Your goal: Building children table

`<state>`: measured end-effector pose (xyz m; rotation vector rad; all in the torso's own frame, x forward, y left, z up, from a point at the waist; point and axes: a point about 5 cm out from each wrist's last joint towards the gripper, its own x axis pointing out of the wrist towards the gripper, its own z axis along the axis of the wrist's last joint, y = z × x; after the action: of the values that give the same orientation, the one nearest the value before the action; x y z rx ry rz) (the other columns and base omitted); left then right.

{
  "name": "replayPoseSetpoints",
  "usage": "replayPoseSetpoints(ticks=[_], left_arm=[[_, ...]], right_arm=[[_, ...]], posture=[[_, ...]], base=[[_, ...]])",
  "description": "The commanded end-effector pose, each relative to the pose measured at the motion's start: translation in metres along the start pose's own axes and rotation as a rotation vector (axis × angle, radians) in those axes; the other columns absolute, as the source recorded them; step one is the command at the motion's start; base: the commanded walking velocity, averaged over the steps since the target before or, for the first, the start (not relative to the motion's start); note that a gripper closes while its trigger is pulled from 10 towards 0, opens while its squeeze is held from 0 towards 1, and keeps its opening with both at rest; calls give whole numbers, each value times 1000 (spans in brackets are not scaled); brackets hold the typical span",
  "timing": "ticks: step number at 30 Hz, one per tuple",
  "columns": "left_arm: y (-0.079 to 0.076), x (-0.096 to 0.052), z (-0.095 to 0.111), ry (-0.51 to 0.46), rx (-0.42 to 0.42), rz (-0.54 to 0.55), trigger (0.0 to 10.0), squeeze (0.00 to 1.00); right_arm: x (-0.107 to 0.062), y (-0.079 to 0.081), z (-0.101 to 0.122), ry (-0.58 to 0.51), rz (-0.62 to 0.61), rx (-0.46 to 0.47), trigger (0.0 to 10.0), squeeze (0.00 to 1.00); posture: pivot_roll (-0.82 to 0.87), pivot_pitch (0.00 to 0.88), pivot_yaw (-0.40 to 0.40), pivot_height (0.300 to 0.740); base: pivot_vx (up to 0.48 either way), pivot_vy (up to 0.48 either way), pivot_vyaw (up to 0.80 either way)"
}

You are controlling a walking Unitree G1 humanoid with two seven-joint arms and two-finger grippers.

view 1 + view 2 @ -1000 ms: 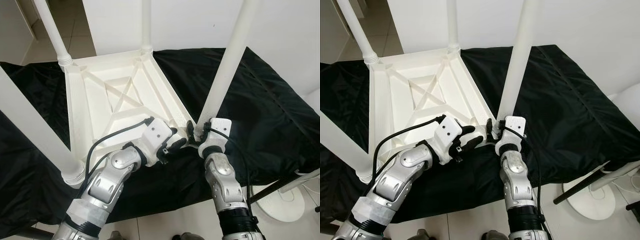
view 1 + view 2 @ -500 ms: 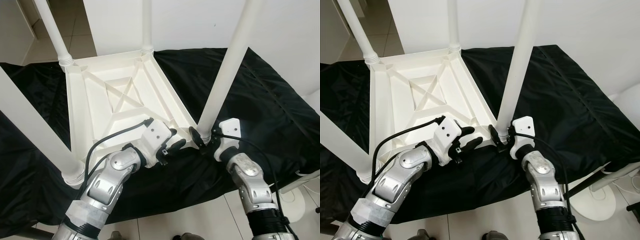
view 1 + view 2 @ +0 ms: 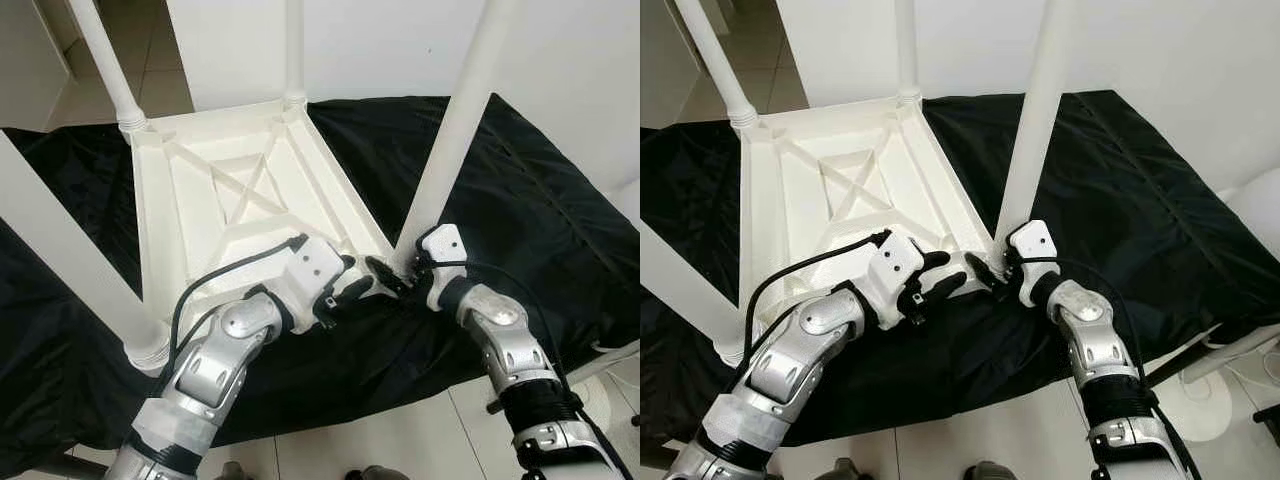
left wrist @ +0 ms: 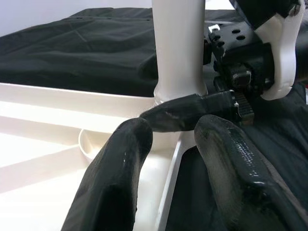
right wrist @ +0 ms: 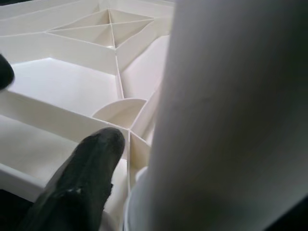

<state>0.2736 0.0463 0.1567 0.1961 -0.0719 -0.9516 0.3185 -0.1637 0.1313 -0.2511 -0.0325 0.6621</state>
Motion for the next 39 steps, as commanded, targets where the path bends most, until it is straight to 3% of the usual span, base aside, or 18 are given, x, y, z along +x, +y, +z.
replayPoseSetpoints(ticks=[1,12,13,21,24,27,29,35,39], left_arm=[[0,0,1,-1,-6,-4,10000,0],[2,-1,2,1,-6,-3,10000,0],[2,-1,2,2,-5,-5,10000,0],[1,0,2,3,-4,-9,10000,0],[0,-1,1,5,-7,-10,10000,0],[0,-1,1,5,-7,-10,10000,0],[0,-1,1,6,-8,-9,10000,0],[-1,-1,1,5,-9,-10,10000,0],[-2,-1,1,4,-10,-11,10000,0]], right_arm=[[0,4,-6,22,37,11,0,0],[-1,3,-15,40,16,21,0,0],[0,3,-15,41,-6,29,10000,0],[5,4,-14,43,-193,71,10000,0],[8,11,-11,43,-316,108,10000,0],[9,13,-10,44,-341,117,10000,0],[12,23,-8,51,-458,163,10000,0],[22,47,0,38,-624,211,10000,0],[26,52,5,24,-637,225,10000,0]], posture=[[-81,40,9,740],[-81,49,20,740],[-81,50,22,740],[-81,53,23,740],[-81,58,18,740],[-80,58,16,740],[-80,56,15,740],[-79,56,11,740],[-77,48,4,740]], base=[[0,0,0],[0,0,0],[0,0,0],[0,0,0],[0,0,0],[0,0,0],[0,0,0],[0,0,0],[0,0,0]])
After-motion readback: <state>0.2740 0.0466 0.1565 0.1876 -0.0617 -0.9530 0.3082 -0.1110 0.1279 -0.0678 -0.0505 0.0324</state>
